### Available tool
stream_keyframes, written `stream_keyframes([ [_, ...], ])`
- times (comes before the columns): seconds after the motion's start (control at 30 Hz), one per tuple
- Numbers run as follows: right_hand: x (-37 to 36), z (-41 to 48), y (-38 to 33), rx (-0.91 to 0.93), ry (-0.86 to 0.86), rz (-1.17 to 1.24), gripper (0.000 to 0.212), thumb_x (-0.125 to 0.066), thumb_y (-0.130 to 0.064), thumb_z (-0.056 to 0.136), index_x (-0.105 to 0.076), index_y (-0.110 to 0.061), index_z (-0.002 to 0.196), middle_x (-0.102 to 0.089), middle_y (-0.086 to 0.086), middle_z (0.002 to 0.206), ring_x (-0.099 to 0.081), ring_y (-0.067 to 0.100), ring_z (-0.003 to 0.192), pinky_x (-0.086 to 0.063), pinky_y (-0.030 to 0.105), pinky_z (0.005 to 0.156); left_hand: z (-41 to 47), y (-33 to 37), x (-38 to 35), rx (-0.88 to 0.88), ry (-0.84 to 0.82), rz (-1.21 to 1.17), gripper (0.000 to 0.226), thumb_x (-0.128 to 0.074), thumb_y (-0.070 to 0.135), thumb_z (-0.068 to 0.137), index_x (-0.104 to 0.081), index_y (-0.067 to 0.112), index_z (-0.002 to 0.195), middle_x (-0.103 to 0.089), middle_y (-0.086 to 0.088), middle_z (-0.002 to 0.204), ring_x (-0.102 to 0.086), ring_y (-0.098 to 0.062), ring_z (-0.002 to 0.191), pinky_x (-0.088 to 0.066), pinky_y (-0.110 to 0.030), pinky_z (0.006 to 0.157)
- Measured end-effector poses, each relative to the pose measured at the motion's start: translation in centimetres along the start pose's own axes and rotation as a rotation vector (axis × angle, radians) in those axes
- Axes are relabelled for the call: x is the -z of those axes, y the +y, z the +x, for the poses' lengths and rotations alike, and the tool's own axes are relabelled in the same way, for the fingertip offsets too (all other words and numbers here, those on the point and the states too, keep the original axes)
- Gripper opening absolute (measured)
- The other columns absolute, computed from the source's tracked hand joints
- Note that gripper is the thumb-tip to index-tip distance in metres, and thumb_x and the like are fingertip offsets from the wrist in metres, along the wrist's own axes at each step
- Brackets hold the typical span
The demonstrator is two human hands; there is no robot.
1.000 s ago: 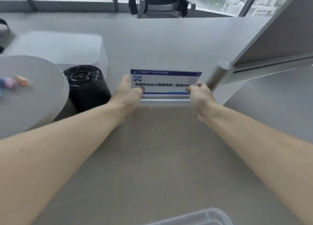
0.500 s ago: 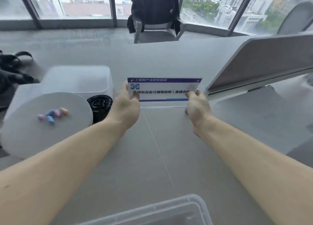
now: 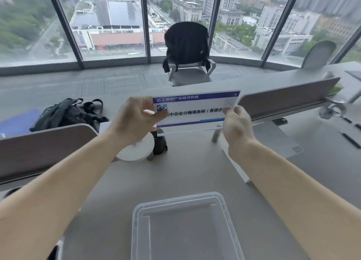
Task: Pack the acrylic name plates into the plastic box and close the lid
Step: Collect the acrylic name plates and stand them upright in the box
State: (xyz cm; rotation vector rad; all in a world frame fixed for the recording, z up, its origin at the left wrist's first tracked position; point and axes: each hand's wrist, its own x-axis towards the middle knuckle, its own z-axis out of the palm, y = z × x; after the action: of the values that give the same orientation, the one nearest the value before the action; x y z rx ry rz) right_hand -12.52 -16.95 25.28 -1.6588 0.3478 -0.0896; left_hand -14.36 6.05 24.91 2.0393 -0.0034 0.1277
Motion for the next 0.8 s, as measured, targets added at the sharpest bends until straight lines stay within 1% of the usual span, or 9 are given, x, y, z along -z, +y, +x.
stream_keyframes([
  [0.1,0.1,-4.7,-1.2,0.001,-0.085,0.057,0.020,-0.049,-0.035,0.104,-0.059,-0.022,0.115,-0.058,-0.015,0.092,-0.055,0.014,0.083,-0.047,0.034,0.090,-5.6,2.5,3.7,-0.026,0.007,0.007,0.012,-0.075,0.021,0.093,-0.081,0.030,0.098,-0.082,0.005,0.099,-0.079,-0.024,0.091,-0.065,-0.053,0.072],
  [0.17,-0.2,-7.5,-1.5,-0.031,-0.133,0.126,0.018,-0.056,-0.037,0.100,-0.057,-0.027,0.116,-0.060,-0.018,0.103,-0.058,0.014,0.102,-0.046,0.042,0.105,-9.5,3.7,5.6,-0.009,0.012,0.005,0.018,-0.073,0.016,0.094,-0.081,0.032,0.097,-0.081,0.009,0.101,-0.078,-0.018,0.097,-0.065,-0.045,0.077],
  [0.23,-0.8,-10.3,-1.6,-0.032,-0.148,0.181,0.034,-0.063,-0.034,0.096,-0.057,-0.025,0.128,-0.063,-0.012,0.120,-0.058,0.019,0.117,-0.045,0.048,0.109,-13.1,4.6,7.4,0.031,0.016,-0.002,0.019,-0.072,0.015,0.095,-0.081,0.032,0.096,-0.081,0.009,0.104,-0.077,-0.015,0.100,-0.064,-0.043,0.082],
  [0.33,-2.9,-14.7,-1.4,-0.039,-0.150,0.258,0.076,-0.079,-0.031,0.082,-0.037,-0.028,0.146,-0.051,-0.003,0.131,-0.055,0.020,0.120,-0.045,0.047,0.110,-18.0,5.2,10.3,0.067,0.110,-0.012,0.012,-0.072,0.016,0.095,-0.080,0.024,0.098,-0.081,0.005,0.104,-0.077,-0.015,0.099,-0.063,-0.050,0.085],
  [0.4,-4.8,-17.6,-1.1,-0.151,-0.203,0.304,0.099,-0.085,-0.035,0.068,-0.028,-0.033,0.149,-0.050,0.004,0.136,-0.060,0.025,0.119,-0.047,0.045,0.110,-21.1,5.4,12.2,0.081,0.203,-0.046,0.012,-0.072,0.016,0.095,-0.078,0.022,0.103,-0.082,0.004,0.102,-0.077,-0.014,0.097,-0.064,-0.049,0.083],
  [0.5,-8.4,-23.0,-0.6,-0.317,-0.447,0.511,0.066,-0.073,-0.013,0.090,-0.040,-0.008,0.146,-0.060,0.013,0.131,-0.065,0.027,0.116,-0.058,0.040,0.095,-25.3,5.0,14.9,0.115,0.267,-0.052,0.017,-0.071,0.016,0.095,-0.077,0.021,0.110,-0.081,0.003,0.103,-0.078,-0.015,0.097,-0.064,-0.047,0.083],
  [0.6,-11.8,-28.2,-0.3,-0.356,-0.572,0.497,0.024,-0.062,-0.007,0.098,-0.056,-0.008,0.121,-0.070,0.014,0.115,-0.071,0.029,0.107,-0.062,0.040,0.085,-29.1,3.8,17.5,0.146,0.301,-0.028,0.017,-0.073,0.018,0.095,-0.078,0.025,0.110,-0.081,-0.001,0.104,-0.078,-0.020,0.096,-0.065,-0.049,0.080],
  [0.7,-15.3,-31.6,1.0,-0.385,-0.608,0.349,0.026,-0.062,-0.006,0.097,-0.056,-0.006,0.123,-0.071,0.015,0.115,-0.073,0.026,0.099,-0.062,0.040,0.081,-32.6,2.1,20.6,0.193,0.273,0.026,0.008,-0.073,0.022,0.095,-0.079,0.027,0.097,-0.081,0.001,0.101,-0.077,-0.023,0.096,-0.065,-0.051,0.079],
  [0.8,-18.9,-34.8,2.6,-0.431,-0.638,0.289,0.025,-0.060,0.001,0.096,-0.054,-0.007,0.120,-0.072,0.013,0.109,-0.075,0.027,0.095,-0.064,0.038,0.071,-35.8,0.4,25.0,0.305,0.088,0.094,0.019,-0.072,0.043,0.093,-0.079,0.028,0.101,-0.079,0.001,0.107,-0.074,-0.024,0.106,-0.059,-0.051,0.094],
])
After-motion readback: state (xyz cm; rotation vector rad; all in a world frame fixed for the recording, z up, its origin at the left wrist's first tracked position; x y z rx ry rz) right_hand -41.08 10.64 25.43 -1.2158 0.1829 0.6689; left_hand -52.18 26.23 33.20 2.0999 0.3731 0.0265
